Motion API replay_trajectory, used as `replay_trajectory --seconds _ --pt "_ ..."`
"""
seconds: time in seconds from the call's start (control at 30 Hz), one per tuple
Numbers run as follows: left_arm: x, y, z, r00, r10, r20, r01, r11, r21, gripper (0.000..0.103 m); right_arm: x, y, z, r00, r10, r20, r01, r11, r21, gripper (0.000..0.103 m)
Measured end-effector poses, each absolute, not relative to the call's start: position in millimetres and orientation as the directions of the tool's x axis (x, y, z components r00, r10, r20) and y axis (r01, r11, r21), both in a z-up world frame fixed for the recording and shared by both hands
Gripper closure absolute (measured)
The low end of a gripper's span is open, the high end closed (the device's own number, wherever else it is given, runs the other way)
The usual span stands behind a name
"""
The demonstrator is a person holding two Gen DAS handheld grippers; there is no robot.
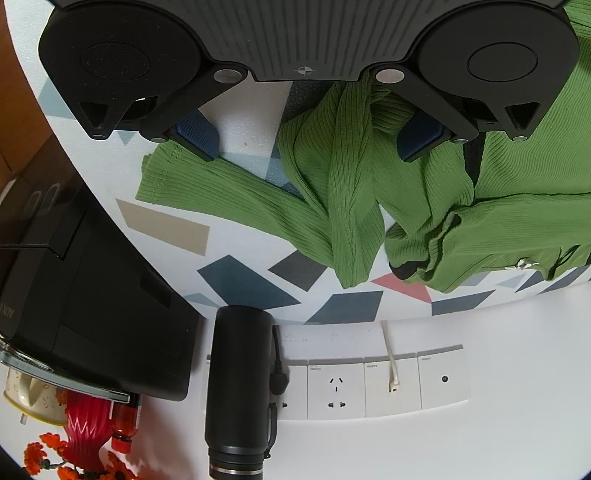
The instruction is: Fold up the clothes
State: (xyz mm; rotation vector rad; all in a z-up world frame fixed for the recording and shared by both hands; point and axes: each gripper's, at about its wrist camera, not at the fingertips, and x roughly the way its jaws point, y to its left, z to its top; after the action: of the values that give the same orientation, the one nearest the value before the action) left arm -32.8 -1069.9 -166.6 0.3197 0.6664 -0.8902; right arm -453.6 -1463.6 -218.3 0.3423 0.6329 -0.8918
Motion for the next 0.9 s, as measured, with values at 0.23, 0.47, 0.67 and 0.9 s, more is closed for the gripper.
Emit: replay_trajectory --seconds 0.23,0.47,0.67,0.9 --pt "-33.1 -1069.2 -166.9 0.448 -0.610 -0.654 0.800 0.600 -0.012 0.000 -453.5 -1463.9 -218.1 0.465 -0.612 -0.640 0.806 0.591 0.021 0.001" --pt "-33.1 -1069.0 -167.2 0.448 -0.610 -0.654 0.800 0.600 -0.011 0.000 -453.7 -1464.0 -218.2 0.465 -0.611 -0.640 0.806 0.591 0.022 0.001" --pt "-32.8 -1069.2 -167.2 0.448 -0.610 -0.654 0.800 0.600 -0.012 0.000 -454.0 -1465.3 -218.0 0.468 -0.605 -0.644 0.804 0.595 0.025 0.001" --pt "-32.6 -1069.1 -167.2 0.447 -0.610 -0.654 0.800 0.600 -0.013 0.000 -453.8 -1466.7 -217.3 0.473 -0.595 -0.650 0.797 0.604 0.027 0.001"
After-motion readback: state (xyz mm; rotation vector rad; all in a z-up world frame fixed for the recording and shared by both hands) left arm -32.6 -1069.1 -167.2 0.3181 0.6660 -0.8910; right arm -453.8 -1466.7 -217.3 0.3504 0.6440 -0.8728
